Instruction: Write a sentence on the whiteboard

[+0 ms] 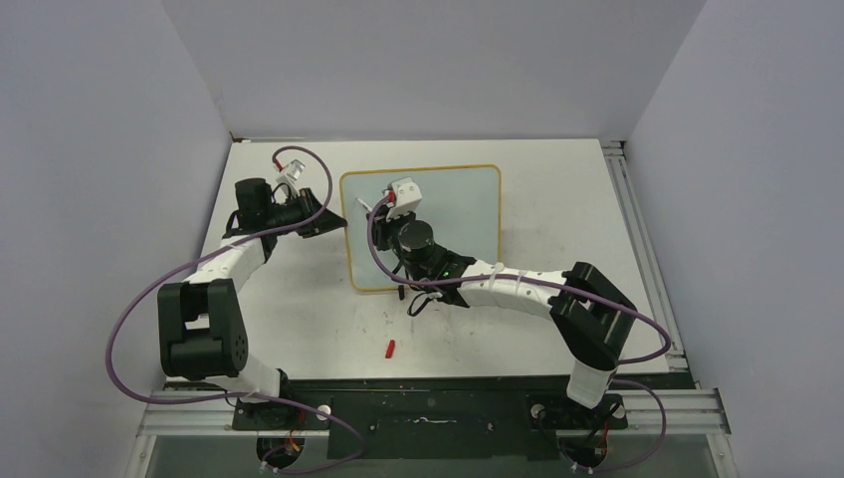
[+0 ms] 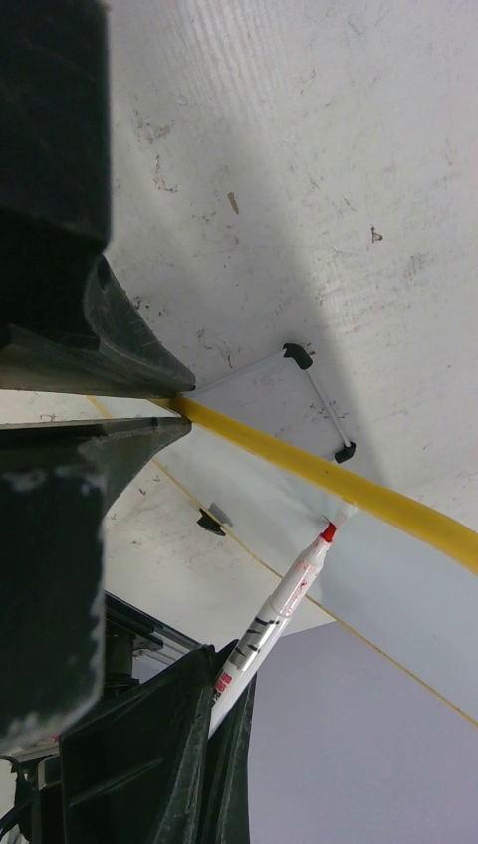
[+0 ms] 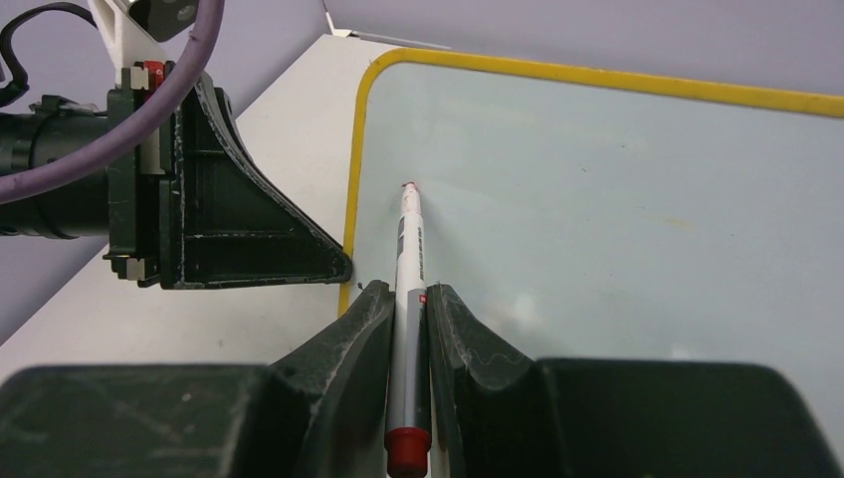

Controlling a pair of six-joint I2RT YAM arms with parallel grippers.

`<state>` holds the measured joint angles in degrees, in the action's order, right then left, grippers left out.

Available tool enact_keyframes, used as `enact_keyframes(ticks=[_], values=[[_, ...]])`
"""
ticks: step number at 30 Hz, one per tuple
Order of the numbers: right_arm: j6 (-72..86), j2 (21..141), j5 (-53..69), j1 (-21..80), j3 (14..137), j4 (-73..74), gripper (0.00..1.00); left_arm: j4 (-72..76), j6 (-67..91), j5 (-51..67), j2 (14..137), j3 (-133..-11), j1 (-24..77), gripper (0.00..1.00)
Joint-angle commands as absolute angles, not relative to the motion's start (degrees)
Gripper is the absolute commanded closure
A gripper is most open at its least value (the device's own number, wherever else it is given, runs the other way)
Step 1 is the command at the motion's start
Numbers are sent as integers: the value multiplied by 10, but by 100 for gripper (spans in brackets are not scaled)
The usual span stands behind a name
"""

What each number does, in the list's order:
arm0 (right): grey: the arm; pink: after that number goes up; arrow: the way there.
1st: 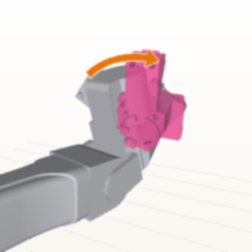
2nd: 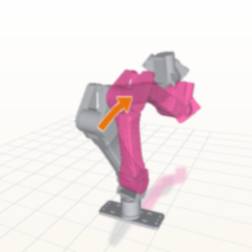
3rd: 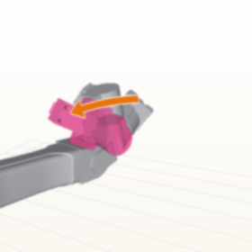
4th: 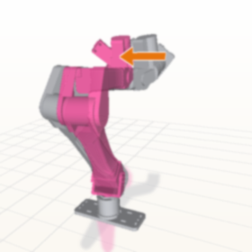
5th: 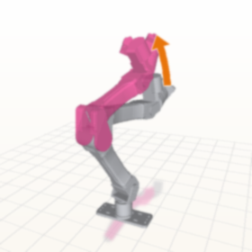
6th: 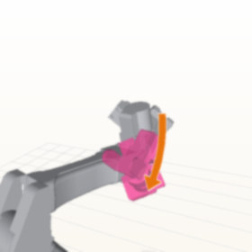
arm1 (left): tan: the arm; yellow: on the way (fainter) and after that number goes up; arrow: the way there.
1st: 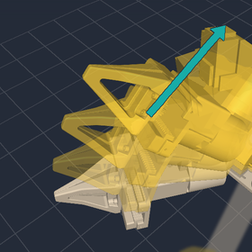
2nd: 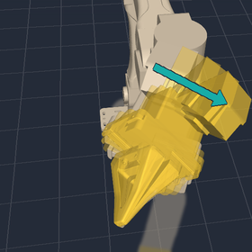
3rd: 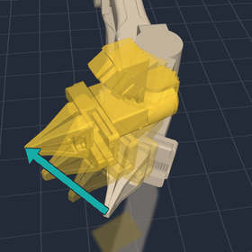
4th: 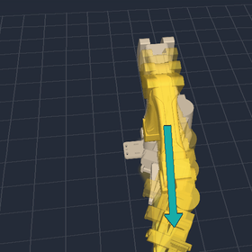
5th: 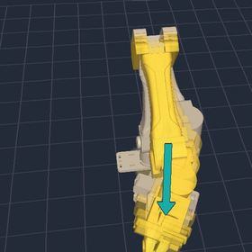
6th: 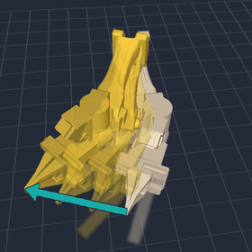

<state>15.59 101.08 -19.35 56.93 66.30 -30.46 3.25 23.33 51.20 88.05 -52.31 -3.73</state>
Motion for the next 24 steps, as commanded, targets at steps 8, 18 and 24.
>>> enact_keyframes(ticks=[8,18,24], values=[[165,979,-238,561,628,-339,95,39,224,523,877,-534,-30,90],[166,959,-247,557,609,-334,95,38,222,525,876,-534,-30,91],[150,943,-225,564,598,-346,95,38,222,524,876,-534,-30,91]])
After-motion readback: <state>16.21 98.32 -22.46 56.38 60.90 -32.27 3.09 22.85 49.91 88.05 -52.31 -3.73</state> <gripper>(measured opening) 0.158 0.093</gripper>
